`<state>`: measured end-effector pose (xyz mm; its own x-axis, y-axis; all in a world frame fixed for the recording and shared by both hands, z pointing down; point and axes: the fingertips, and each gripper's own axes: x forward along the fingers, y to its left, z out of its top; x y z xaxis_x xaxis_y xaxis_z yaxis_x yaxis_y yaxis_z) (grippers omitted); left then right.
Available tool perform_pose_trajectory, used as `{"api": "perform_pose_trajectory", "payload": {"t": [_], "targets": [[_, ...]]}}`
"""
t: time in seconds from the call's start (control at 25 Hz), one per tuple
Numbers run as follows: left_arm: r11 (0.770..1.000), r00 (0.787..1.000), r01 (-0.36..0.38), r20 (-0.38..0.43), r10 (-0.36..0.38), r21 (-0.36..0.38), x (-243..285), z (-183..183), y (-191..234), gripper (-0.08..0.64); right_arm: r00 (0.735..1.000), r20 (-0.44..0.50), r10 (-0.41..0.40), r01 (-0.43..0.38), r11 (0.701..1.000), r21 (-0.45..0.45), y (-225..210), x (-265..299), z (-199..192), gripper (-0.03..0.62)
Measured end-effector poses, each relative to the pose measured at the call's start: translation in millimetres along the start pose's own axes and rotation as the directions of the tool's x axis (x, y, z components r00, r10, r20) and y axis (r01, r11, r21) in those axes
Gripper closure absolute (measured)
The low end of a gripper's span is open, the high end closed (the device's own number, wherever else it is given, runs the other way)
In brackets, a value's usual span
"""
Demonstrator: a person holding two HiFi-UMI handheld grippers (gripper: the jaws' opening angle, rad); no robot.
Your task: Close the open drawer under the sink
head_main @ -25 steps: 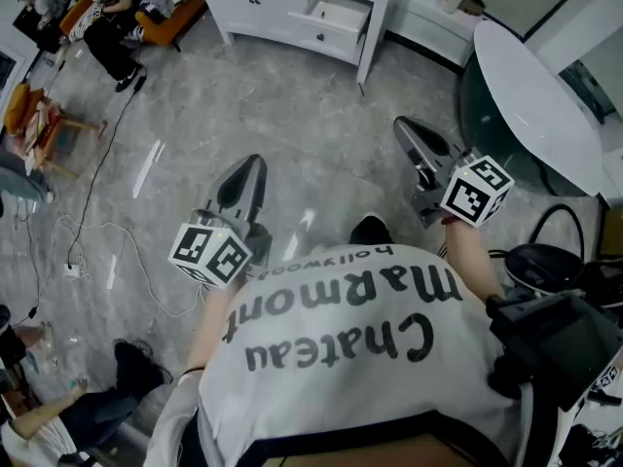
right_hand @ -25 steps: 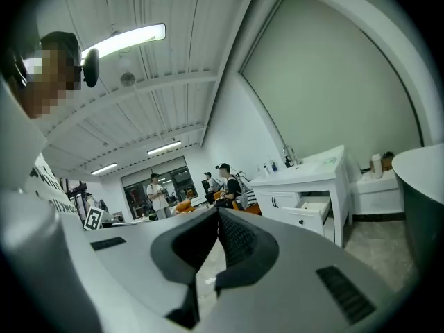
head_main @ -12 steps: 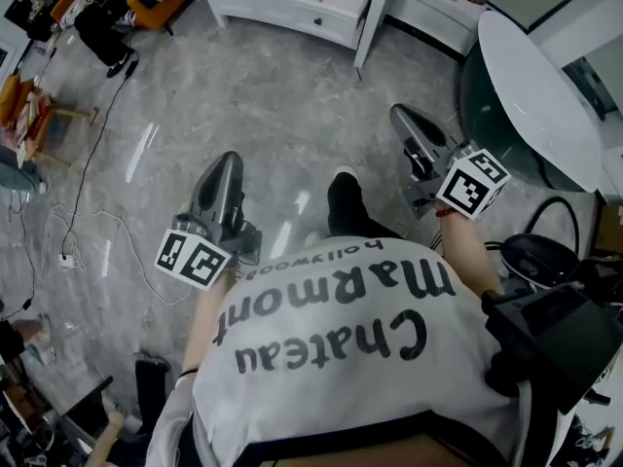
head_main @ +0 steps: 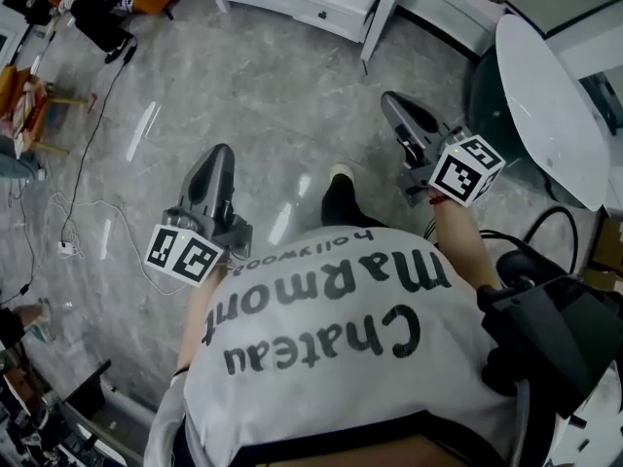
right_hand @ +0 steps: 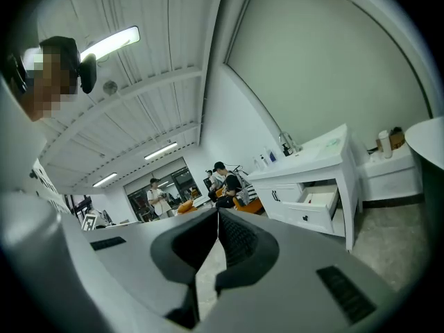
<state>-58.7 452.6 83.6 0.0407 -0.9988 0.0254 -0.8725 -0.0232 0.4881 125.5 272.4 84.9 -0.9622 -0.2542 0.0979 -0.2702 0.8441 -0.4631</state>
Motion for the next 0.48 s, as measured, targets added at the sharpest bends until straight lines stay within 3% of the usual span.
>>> {"api": "perform_pose_trajectory", "payload": {"t": [0.48], "targets": [[0.999,0.998,0.005,-0.069,-0.003,0.032,133,7,21,0.552,1.0,0.012,-0.001,0.001,1.0,0.016,-107,59,63,0.58]]}}
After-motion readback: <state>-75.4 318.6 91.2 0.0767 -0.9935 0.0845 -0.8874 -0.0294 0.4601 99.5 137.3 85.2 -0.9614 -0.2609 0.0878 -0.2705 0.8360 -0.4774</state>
